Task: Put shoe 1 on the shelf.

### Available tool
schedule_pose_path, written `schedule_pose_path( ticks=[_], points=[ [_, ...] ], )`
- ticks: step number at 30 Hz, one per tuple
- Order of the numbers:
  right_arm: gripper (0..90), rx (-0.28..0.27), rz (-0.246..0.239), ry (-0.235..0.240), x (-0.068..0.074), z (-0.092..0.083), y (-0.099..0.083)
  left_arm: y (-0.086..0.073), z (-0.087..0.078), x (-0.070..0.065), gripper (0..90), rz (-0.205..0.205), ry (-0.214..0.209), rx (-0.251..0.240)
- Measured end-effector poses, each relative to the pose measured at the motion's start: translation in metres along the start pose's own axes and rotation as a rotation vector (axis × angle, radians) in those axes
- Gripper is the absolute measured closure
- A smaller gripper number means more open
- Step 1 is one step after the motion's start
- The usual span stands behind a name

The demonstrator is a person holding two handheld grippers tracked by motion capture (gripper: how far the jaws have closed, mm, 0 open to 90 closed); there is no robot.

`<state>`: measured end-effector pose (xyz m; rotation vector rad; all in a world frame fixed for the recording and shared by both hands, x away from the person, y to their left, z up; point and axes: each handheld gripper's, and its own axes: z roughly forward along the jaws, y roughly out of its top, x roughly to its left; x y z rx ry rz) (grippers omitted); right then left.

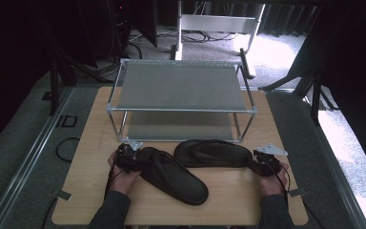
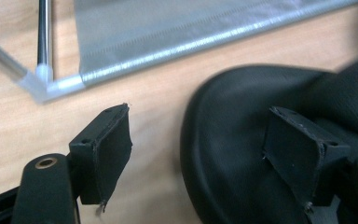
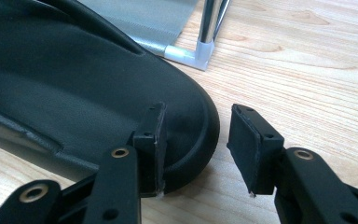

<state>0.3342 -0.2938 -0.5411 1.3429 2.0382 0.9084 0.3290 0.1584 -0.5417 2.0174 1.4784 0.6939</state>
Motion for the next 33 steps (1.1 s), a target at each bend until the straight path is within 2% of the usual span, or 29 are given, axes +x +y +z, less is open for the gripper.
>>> schedule_pose_path(
  ticks=[5, 9, 12, 18, 20, 24, 27, 28, 29, 33],
  points=[
    [56.7, 0.0, 0.0, 0.001, 0.0, 0.0, 0.0, 0.009, 0.009, 0.0, 25.0, 0.002, -0.006, -0.007],
    [56.5, -0.001, 0.004, 0.004, -0.001, 0.0, 0.0, 0.008, 0.006, 0.001, 25.1, -0.008, -0.011, -0.004],
    [56.3, -0.001, 0.004, 0.005, -0.001, 0.0, 0.0, 0.005, -0.002, 0.001, 25.2, -0.035, -0.027, -0.016],
    [56.4, -0.003, 0.004, 0.002, -0.001, 0.0, -0.001, 0.0, -0.03, -0.005, 25.1, -0.04, -0.063, -0.058],
    [56.0, -0.003, 0.003, 0.002, -0.001, 0.0, -0.001, -0.002, -0.039, -0.011, 25.1, -0.036, -0.073, -0.073],
    [55.9, -0.004, 0.004, 0.001, -0.001, 0.0, -0.001, -0.007, -0.053, -0.026, 25.0, -0.038, -0.127, -0.088],
    [55.9, -0.004, 0.005, 0.001, -0.001, 0.0, -0.001, -0.012, -0.06, -0.038, 25.0, -0.044, -0.169, -0.104],
    [55.9, -0.004, 0.005, 0.001, -0.001, 0.0, -0.001, -0.012, -0.06, -0.038, 24.8, -0.044, -0.169, -0.104],
    [55.9, -0.004, 0.005, 0.001, -0.001, 0.0, -0.001, -0.014, -0.064, -0.045, 24.8, -0.064, -0.19, -0.112],
    [55.9, -0.005, 0.004, 0.0, 0.0, 0.0, -0.001, -0.019, -0.067, -0.062, 18.9, -0.059, -0.223, -0.106]
  ],
)
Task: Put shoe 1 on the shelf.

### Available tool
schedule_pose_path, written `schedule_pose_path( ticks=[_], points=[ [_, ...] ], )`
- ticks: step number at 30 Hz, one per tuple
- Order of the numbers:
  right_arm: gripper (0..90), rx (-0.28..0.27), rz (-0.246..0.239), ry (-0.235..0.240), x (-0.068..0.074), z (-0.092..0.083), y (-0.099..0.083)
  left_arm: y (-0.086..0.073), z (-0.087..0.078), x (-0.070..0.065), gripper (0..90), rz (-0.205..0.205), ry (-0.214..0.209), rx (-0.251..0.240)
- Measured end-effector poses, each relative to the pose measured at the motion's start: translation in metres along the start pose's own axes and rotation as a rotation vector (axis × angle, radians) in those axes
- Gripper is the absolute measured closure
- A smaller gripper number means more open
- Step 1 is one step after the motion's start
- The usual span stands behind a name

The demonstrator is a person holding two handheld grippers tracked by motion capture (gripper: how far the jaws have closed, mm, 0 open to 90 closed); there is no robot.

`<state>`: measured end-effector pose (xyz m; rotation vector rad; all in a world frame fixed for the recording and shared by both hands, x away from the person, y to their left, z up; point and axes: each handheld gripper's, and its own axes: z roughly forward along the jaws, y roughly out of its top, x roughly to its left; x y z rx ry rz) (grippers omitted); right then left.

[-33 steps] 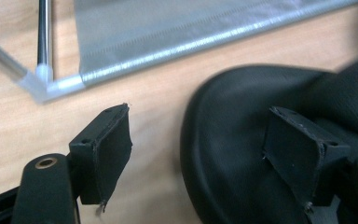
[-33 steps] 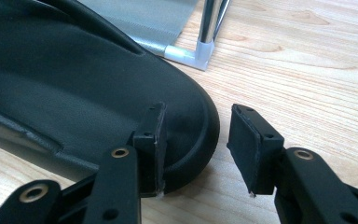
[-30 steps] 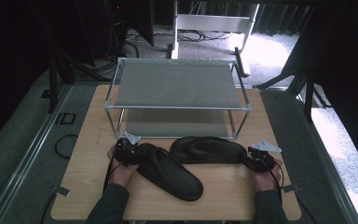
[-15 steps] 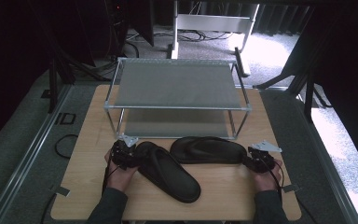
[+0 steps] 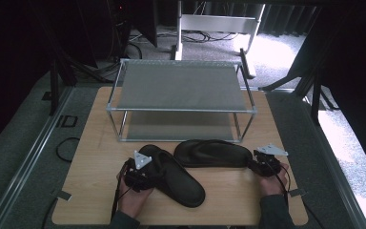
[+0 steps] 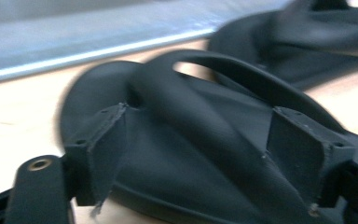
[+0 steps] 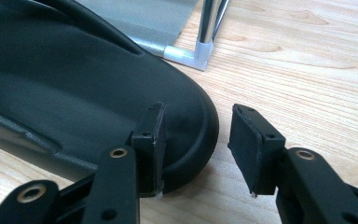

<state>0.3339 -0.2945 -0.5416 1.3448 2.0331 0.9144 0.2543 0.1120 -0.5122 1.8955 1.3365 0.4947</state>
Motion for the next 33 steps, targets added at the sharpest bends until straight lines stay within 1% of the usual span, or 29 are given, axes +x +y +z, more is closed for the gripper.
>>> schedule_pose_path(
  ticks=[2, 5, 6, 8, 11, 12, 13, 14, 15, 16, 18, 19, 20, 21, 22, 23, 24, 26, 27, 28, 31, 33],
  points=[
    [55.9, 0.0, -0.001, 0.0, 0.0, 0.0, 0.0, -0.003, 0.003, -0.007, 16.7, 0.0, -0.017, 0.014],
    [55.9, 0.0, -0.001, -0.002, 0.0, 0.0, 0.0, -0.008, 0.009, -0.014, 15.0, 0.001, -0.029, 0.041],
    [55.9, 0.0, -0.002, -0.002, 0.0, 0.0, 0.0, -0.009, 0.011, -0.017, 13.7, 0.002, -0.028, 0.05],
    [55.9, -0.001, -0.003, -0.003, 0.0, 0.0, 0.0, -0.012, 0.016, -0.02, 12.9, -0.003, -0.039, 0.065],
    [55.9, -0.002, -0.002, -0.002, 0.0, 0.0, 0.0, -0.016, 0.021, -0.024, 12.6, 0.003, -0.032, 0.091],
    [55.9, -0.002, -0.002, -0.002, 0.0, 0.0, 0.0, -0.018, 0.022, -0.024, 14.6, 0.004, -0.028, 0.096],
    [55.9, -0.002, -0.002, -0.002, 0.0, 0.0, 0.0, -0.019, 0.023, -0.023, 16.6, 0.01, -0.017, 0.095],
    [55.9, -0.002, -0.003, -0.002, 0.0, 0.0, 0.0, -0.019, 0.022, -0.022, 18.7, 0.007, -0.026, 0.094],
    [55.9, -0.002, -0.003, -0.003, 0.0, 0.0, 0.0, -0.019, 0.02, -0.021, 23.2, 0.008, -0.035, 0.091],
    [55.9, -0.002, -0.003, -0.003, 0.0, 0.0, 0.0, -0.019, 0.02, -0.021, 30.1, 0.008, -0.035, 0.091],
    [55.8, -0.002, -0.004, -0.003, 0.0, 0.0, 0.0, -0.018, 0.018, -0.019, 31.6, 0.015, -0.024, 0.098],
    [55.8, -0.002, -0.009, -0.006, 0.001, 0.0, 0.0, -0.017, 0.016, -0.014, 35.3, 0.006, -0.032, 0.102],
    [55.8, -0.002, -0.011, -0.007, 0.001, 0.0, 0.0, -0.017, 0.016, -0.014, 37.3, 0.006, -0.032, 0.102],
    [55.8, -0.002, -0.011, -0.007, 0.001, 0.0, 0.0, -0.018, 0.015, -0.011, 37.3, 0.002, -0.031, 0.104],
    [55.8, -0.002, -0.011, -0.006, 0.001, 0.0, 0.0, -0.018, 0.014, -0.008, 41.2, -0.003, -0.031, 0.106],
    [55.8, -0.002, -0.011, -0.006, 0.001, 0.0, 0.0, -0.018, 0.012, -0.005, 41.2, -0.007, -0.03, 0.106],
    [55.8, -0.002, -0.01, -0.006, 0.001, 0.0, 0.0, -0.019, 0.01, 0.001, 44.7, -0.009, -0.031, 0.104],
    [55.8, -0.002, -0.011, -0.006, 0.001, 0.0, 0.0, -0.019, 0.01, 0.001, 46.1, -0.009, -0.031, 0.104],
    [55.8, -0.002, -0.011, -0.006, 0.001, 0.0, 0.0, -0.02, 0.008, 0.007, 46.1, -0.01, -0.031, 0.103],
    [55.8, -0.003, -0.011, -0.007, 0.001, 0.0, 0.0, -0.02, 0.007, 0.009, 48.9, -0.007, -0.031, 0.107],
    [55.8, -0.003, -0.011, -0.009, 0.001, 0.0, 0.0, -0.019, 0.005, 0.014, 53.6, 0.001, -0.021, 0.107],
    [55.8, -0.003, -0.01, -0.007, 0.001, 0.0, 0.0, -0.018, 0.003, 0.018, 56.8, -0.002, -0.017, 0.098]
  ],
)
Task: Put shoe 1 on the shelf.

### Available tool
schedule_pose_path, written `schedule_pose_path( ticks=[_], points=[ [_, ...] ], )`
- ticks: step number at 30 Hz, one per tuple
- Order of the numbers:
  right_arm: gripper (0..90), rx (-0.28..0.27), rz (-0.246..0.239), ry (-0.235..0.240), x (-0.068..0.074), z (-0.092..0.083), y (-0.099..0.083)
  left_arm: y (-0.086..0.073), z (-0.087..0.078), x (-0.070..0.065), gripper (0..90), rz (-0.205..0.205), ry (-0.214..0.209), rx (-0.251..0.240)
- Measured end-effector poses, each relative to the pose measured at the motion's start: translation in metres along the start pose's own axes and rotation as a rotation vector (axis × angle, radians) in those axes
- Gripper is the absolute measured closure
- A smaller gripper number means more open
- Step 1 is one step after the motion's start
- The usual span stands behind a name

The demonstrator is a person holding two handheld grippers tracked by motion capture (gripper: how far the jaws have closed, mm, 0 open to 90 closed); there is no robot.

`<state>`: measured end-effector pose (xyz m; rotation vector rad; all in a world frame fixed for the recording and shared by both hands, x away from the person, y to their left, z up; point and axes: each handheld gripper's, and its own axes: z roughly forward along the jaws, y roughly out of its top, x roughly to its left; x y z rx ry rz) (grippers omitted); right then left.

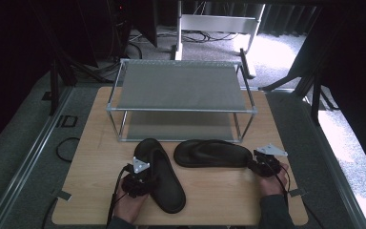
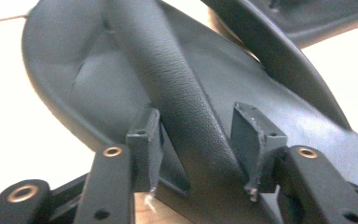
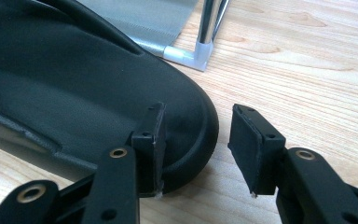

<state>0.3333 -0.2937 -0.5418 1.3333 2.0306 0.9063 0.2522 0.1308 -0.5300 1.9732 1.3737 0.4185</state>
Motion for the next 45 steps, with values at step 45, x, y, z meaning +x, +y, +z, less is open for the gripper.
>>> schedule_pose_path(
  ticks=[45],
  points=[
    [59.1, -0.004, 0.004, 0.019, -0.001, 0.0, 0.0, 0.093, 0.083, 0.049, 70.9, 0.069, 0.06, -0.205]
  ],
)
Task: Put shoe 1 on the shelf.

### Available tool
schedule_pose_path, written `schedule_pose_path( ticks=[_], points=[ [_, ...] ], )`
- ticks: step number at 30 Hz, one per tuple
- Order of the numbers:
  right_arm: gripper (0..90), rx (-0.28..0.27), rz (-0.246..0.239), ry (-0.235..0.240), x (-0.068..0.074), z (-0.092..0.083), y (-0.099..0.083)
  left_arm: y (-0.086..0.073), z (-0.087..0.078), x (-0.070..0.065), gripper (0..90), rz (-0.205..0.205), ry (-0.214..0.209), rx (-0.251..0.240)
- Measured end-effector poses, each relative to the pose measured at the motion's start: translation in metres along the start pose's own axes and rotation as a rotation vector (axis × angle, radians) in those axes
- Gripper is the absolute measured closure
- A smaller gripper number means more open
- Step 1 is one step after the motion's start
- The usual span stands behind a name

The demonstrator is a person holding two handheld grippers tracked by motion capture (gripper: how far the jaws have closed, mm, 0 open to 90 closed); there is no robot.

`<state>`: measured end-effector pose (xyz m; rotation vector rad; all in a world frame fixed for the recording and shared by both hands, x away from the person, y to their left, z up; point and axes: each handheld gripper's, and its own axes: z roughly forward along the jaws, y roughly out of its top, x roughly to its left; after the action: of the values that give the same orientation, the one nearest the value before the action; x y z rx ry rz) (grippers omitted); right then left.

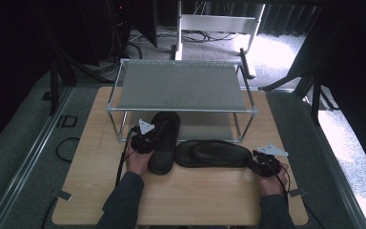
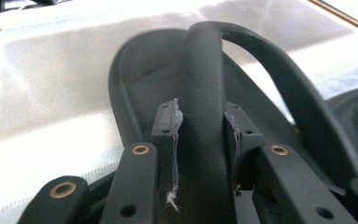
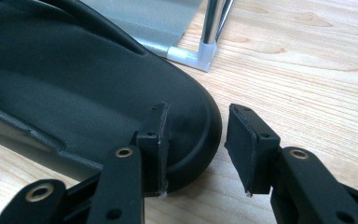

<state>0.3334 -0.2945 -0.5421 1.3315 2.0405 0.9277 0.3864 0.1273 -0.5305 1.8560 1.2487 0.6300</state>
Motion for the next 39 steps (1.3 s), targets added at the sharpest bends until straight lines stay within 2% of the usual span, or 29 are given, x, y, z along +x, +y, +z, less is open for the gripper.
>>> schedule_pose_path(
  ticks=[5, 14, 18, 22, 27, 29, 31, 39],
  points=[
    [59.1, 0.0, 0.001, 0.001, 0.0, 0.0, 0.0, 0.002, 0.011, -0.004, 72.1, 0.017, 0.033, -0.015],
    [59.1, -0.001, 0.001, 0.001, 0.0, 0.0, 0.0, 0.006, 0.024, -0.001, 72.3, 0.006, 0.069, -0.009],
    [59.1, 0.0, 0.001, 0.001, 0.0, 0.0, 0.0, 0.008, 0.028, -0.002, 72.6, 0.025, 0.099, -0.013],
    [59.1, -0.001, 0.002, 0.001, 0.0, 0.0, 0.0, 0.008, 0.028, -0.001, 71.4, 0.022, 0.09, -0.007],
    [58.9, 0.0, 0.003, 0.003, -0.001, 0.0, 0.0, 0.003, 0.014, -0.005, 56.9, -0.004, 0.049, -0.018],
    [58.8, 0.0, 0.002, 0.002, -0.001, 0.0, 0.0, -0.001, 0.006, -0.01, 50.5, 0.022, 0.073, -0.011],
    [58.7, 0.001, 0.004, 0.0, 0.0, 0.0, 0.0, -0.004, -0.003, -0.011, 48.1, 0.01, 0.05, -0.031],
    [58.3, 0.002, 0.003, -0.003, 0.0, 0.0, 0.0, -0.013, -0.038, -0.016, 38.1, -0.002, 0.025, -0.06]
  ],
)
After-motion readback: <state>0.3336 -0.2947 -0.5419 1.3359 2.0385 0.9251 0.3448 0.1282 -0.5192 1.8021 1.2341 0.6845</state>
